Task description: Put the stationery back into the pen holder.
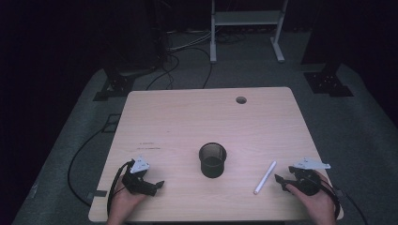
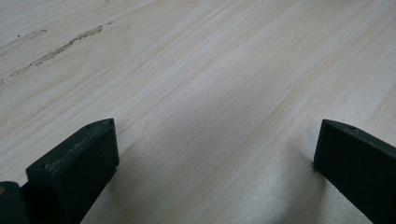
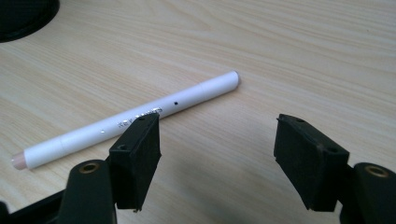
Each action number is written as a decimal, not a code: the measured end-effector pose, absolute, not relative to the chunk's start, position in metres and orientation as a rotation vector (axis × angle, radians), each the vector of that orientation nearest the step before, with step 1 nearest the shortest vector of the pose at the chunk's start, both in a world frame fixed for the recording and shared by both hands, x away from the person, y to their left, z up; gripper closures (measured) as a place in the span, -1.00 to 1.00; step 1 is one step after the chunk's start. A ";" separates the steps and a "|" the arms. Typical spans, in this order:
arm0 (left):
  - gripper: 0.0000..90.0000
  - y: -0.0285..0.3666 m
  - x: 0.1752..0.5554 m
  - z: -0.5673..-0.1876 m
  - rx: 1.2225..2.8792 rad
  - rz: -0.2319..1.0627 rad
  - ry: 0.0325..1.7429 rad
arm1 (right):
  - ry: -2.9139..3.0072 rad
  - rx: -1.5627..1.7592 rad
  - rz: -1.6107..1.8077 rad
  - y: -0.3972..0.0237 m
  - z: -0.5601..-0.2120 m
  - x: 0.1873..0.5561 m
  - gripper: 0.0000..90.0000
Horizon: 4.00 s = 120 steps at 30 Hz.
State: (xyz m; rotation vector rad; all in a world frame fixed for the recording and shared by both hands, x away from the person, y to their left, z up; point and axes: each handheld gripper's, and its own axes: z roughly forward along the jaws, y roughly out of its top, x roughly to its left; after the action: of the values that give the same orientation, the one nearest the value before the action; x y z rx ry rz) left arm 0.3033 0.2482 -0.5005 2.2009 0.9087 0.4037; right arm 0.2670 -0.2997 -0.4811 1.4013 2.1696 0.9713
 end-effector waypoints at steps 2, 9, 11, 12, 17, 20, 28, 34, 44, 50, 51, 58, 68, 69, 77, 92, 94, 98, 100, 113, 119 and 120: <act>-1.00 0.248 0.303 -0.501 2.201 0.404 0.909 | 2.171 1.391 0.972 -0.296 -0.478 0.269 -0.34; -1.00 0.248 0.303 -0.501 2.201 0.404 0.909 | 2.197 1.379 0.980 -0.286 -0.478 0.274 -0.34; -1.00 0.248 0.303 -0.500 2.201 0.403 0.908 | 2.204 1.380 0.980 -0.283 -0.479 0.276 -0.34; -1.00 0.248 0.303 -0.501 2.201 0.404 0.909 | 2.208 1.379 0.981 -0.282 -0.479 0.277 -0.34; -1.00 0.248 0.303 -0.500 2.201 0.404 0.908 | 2.218 1.376 0.989 -0.276 -0.480 0.279 -0.34; -1.00 0.248 0.303 -0.500 2.201 0.404 0.908 | 2.230 1.371 0.990 -0.272 -0.480 0.281 -0.34; -1.00 0.248 0.303 -0.500 2.202 0.403 0.908 | 2.244 1.372 0.978 -0.266 -0.482 0.285 -0.35; -1.00 0.248 0.303 -0.500 2.202 0.404 0.908 | 2.259 1.387 0.958 -0.265 -0.485 0.289 -0.35; -1.00 0.248 0.303 -0.500 2.201 0.403 0.909 | 2.275 1.399 0.927 -0.263 -0.491 0.295 -0.31; -1.00 0.248 0.303 -0.500 2.201 0.403 0.909 | 2.268 1.394 0.919 -0.264 -0.491 0.299 -0.25; -1.00 0.248 0.303 -0.500 2.201 0.403 0.909 | 2.268 1.394 0.919 -0.264 -0.491 0.299 -0.25; -1.00 0.248 0.303 -0.500 2.201 0.404 0.909 | 2.268 1.378 0.905 -0.261 -0.490 0.304 -0.12; -1.00 0.248 0.303 -0.500 2.202 0.403 0.909 | 2.268 1.368 0.897 -0.260 -0.489 0.313 0.10; -1.00 0.248 0.303 -0.500 2.202 0.403 0.909 | 2.268 1.368 0.897 -0.260 -0.489 0.313 0.10; -1.00 0.248 0.303 -0.500 2.202 0.403 0.909 | 2.271 1.386 0.899 -0.260 -0.488 0.320 0.33; -1.00 0.248 0.303 -0.500 2.202 0.403 0.908 | 2.288 1.403 0.922 -0.257 -0.487 0.331 0.60; -1.00 0.248 0.303 -0.500 2.202 0.403 0.909 | 2.291 1.405 0.923 -0.257 -0.487 0.332 0.62; -1.00 0.248 0.303 -0.500 2.202 0.403 0.909 | 2.311 1.395 0.910 -0.254 -0.486 0.335 0.68; -1.00 0.248 0.303 -0.500 2.201 0.403 0.909 | 2.318 1.393 0.907 -0.252 -0.485 0.335 0.70; -1.00 0.248 0.303 -0.500 2.202 0.403 0.909 | 2.357 1.390 0.884 -0.249 -0.483 0.339 0.74; -1.00 0.248 0.303 -0.500 2.202 0.403 0.909 | 2.361 1.396 0.887 -0.250 -0.483 0.339 0.73; -1.00 0.248 0.303 -0.500 2.201 0.403 0.909 | 2.362 1.395 0.884 -0.249 -0.483 0.339 0.73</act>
State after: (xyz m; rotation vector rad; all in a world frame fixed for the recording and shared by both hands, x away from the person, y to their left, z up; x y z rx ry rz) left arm 0.3033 0.2483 -0.5005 2.2015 0.9088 0.4034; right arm 0.3394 -0.2494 -0.4827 1.3950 2.3616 0.8842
